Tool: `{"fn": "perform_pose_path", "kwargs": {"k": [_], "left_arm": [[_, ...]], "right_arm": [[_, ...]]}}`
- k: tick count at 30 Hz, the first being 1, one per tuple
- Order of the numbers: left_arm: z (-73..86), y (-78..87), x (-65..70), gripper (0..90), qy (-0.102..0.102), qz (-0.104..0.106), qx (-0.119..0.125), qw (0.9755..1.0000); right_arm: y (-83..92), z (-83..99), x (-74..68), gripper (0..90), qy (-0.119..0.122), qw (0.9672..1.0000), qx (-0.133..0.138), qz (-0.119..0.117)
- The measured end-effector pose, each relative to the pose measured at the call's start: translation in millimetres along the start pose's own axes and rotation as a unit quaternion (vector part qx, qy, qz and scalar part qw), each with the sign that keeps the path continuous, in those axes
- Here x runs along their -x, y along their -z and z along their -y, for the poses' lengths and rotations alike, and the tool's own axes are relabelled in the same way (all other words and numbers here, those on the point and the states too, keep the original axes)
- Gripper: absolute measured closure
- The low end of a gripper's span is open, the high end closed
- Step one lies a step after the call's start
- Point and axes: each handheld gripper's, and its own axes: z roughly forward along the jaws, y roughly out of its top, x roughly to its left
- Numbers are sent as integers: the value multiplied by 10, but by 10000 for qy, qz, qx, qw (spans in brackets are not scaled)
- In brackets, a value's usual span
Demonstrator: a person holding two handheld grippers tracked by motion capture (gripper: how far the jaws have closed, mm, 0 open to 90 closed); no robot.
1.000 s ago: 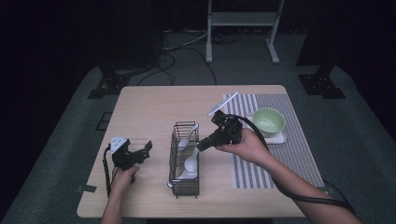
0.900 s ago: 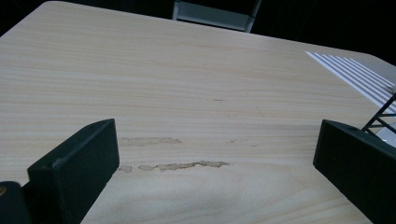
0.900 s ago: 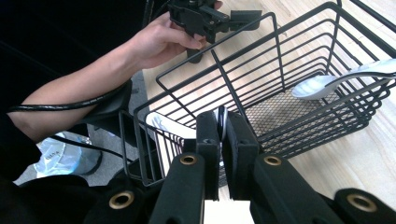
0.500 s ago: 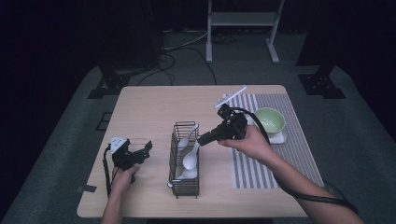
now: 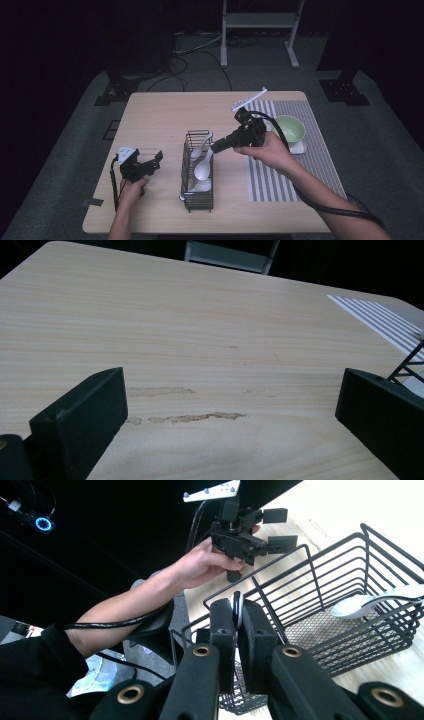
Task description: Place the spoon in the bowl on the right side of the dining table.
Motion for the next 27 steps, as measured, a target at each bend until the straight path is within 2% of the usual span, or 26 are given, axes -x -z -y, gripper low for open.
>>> {"fn": "perform_pose_path", "kwargs": {"k": [11, 27], "left_arm": [[0, 0, 0, 0, -1, -1, -1, 10000], [0, 0, 0, 0, -3, -6, 5, 10000]], "right_arm": [[81, -37, -20, 853, -11, 9999, 112, -61], [291, -82, -75, 853, -25, 9993, 367, -109]]}}
